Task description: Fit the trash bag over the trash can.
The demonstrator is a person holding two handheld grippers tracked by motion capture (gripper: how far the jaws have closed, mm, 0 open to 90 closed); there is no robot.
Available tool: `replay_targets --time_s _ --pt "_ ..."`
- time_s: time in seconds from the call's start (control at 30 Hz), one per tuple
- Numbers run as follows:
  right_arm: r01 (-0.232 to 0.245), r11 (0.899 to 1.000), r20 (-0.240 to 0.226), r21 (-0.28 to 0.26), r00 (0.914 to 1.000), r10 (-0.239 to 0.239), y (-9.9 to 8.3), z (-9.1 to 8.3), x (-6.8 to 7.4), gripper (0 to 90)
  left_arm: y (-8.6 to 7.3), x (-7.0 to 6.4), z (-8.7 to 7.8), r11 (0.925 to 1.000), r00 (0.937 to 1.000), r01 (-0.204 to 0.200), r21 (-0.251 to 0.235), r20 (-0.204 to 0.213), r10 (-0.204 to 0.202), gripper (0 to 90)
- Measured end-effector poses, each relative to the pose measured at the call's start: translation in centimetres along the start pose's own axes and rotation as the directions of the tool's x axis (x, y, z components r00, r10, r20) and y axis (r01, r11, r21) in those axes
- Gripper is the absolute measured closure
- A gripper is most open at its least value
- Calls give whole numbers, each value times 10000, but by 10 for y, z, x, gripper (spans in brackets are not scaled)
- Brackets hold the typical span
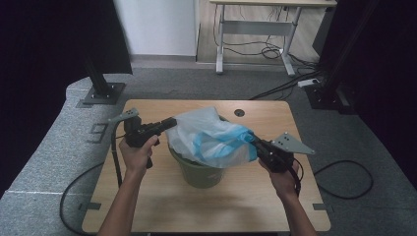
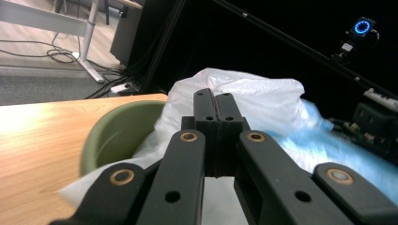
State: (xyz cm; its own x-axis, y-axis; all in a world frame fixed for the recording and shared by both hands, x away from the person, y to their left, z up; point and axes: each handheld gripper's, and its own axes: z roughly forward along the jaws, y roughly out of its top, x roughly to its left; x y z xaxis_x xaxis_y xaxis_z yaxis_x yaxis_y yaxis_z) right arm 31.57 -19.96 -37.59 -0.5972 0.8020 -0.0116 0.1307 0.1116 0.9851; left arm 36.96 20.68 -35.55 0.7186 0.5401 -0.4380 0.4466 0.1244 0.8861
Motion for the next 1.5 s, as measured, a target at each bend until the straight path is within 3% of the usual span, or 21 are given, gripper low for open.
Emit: replay_targets --time_s 0.17,0.33,0.5,0.63,0.8,0.9,1.1,1.33,1.5 --pt "177 9998 294 -131 9994 -173 6 0 -1 892 -12 10 -8 9999 9998 100 100 -166 -99 899" --pt "280 9996 199 -51 9994 -279 -6 -4 8 891 -25 16 -19 9996 9996 164 207 -214 -160 899" --pt "109 9999 -463 77 9989 -105 -29 -19 24 892 -43 19 -37 9989 9991 -13 470 -415 32 899" --pt "-107 9998 -823 168 9965 121 -46 -31 32 891 -56 27 -47 9980 9981 169 606 -601 -133 899" --pt "-186 9977 -1082 659 9938 256 -71 -33 39 892 -70 35 -52 9967 9971 362 728 -699 -311 899" --pt "-382 9958 -1194 829 9917 480 -81 -30 39 892 -74 37 -51 9962 9967 376 784 -752 -317 899" --pt "-496 9925 -1446 1115 9873 656 -94 -23 44 892 -78 33 -51 9947 9957 -23 1028 -915 118 899" --pt "-473 9898 -1616 1342 9844 690 -104 -23 49 892 -86 35 -59 9950 9961 100 991 -877 -13 899" --pt "-443 9861 -1572 1601 9851 698 -107 -19 45 892 -87 40 -56 9936 9945 302 1092 -1029 -189 899"
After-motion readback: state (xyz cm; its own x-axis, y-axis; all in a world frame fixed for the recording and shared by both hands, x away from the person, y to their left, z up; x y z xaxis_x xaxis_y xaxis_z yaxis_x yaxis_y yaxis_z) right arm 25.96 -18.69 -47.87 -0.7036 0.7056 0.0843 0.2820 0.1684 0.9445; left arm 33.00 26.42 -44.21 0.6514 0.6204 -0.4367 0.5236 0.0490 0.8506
